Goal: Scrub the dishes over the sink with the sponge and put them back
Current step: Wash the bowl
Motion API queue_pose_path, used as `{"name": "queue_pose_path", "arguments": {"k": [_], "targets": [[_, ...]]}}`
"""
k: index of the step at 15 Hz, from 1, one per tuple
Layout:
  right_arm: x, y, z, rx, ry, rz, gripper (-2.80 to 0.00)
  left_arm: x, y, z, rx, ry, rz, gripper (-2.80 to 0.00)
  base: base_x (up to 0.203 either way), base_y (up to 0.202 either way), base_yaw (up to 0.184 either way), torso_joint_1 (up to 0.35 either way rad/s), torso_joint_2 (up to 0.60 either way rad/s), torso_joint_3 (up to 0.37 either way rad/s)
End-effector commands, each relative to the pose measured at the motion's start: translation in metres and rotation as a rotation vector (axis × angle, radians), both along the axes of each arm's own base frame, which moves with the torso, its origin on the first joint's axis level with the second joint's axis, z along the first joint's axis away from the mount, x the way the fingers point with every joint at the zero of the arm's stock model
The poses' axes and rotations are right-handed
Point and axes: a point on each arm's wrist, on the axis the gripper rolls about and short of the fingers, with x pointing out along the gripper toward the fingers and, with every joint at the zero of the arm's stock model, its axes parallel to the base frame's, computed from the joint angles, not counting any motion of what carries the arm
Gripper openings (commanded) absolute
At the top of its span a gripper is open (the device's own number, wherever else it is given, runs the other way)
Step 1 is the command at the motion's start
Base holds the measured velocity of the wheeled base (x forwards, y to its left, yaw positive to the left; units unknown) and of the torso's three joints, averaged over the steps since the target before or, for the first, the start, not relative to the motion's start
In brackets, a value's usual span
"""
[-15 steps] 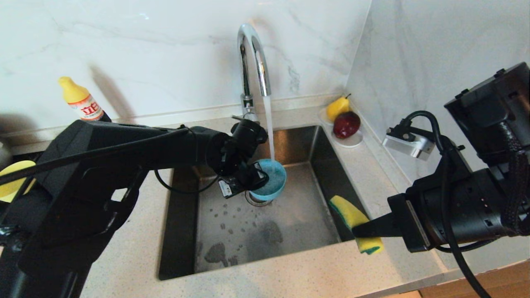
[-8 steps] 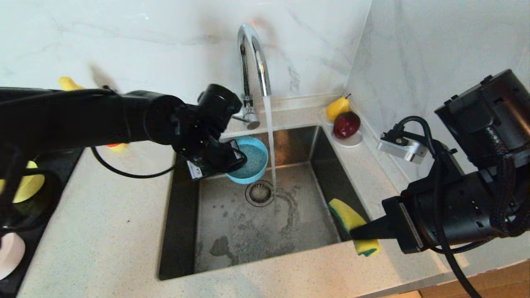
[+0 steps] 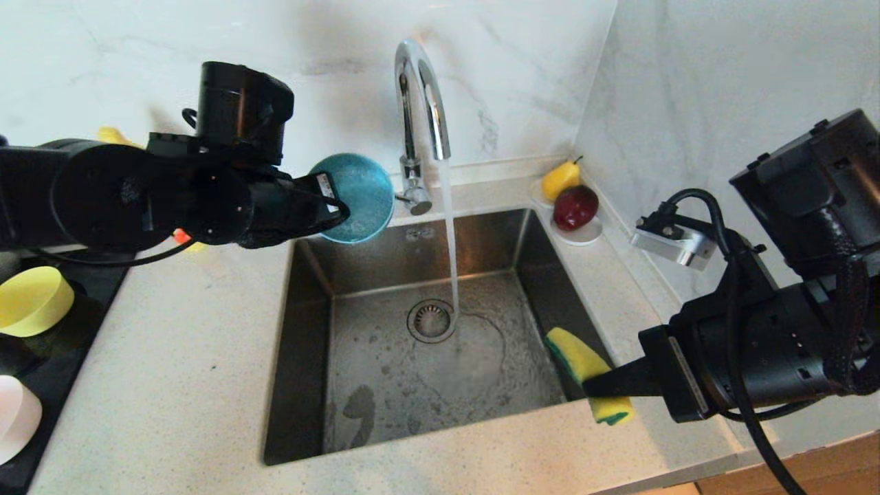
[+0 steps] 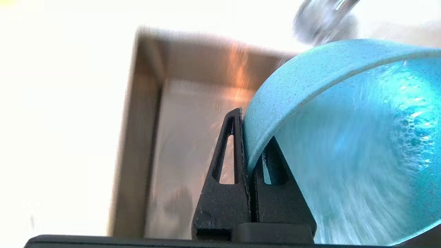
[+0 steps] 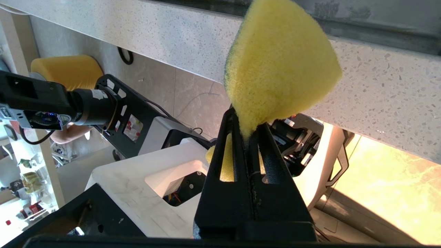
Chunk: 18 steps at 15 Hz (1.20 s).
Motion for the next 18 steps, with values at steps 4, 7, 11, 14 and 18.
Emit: {"name": "queue_pose_path", "arguments": {"k": [4, 7, 11, 14, 18], "targets": [[0.003, 0.003, -0.004, -0.01, 0.017, 0.001, -2.8, -0.022, 0.017, 0.018, 0.035, -0.391, -0.009, -2.8, 0.0, 0.0, 0.0, 0.0, 0.0, 0.0], [0.002, 0.002, -0.004, -0.01, 0.017, 0.001, -2.8, -0.029, 0.02, 0.019, 0.074, -0.533, -0.019, -2.8, 0.0, 0.0, 0.0, 0.0, 0.0, 0.0], [0.003, 0.003, -0.004, -0.012, 0.017, 0.002, -2.8, -0.051, 0.028, 0.027, 0.1, -0.718, -0.101, -2.8, 0.0, 0.0, 0.0, 0.0, 0.0, 0.0], [0.003, 0.003, -0.004, -0.011, 0.016, 0.002, -2.8, -0.075, 0.037, 0.045, 0.081, -0.814, -0.136, -2.8, 0.0, 0.0, 0.0, 0.0, 0.0, 0.0], [0.002, 0.002, -0.003, -0.008, 0.014, 0.001, -2.8, -0.1, 0.046, 0.052, 0.114, -0.861, -0.193, -2.8, 0.0, 0.0, 0.0, 0.0, 0.0, 0.0]]}}
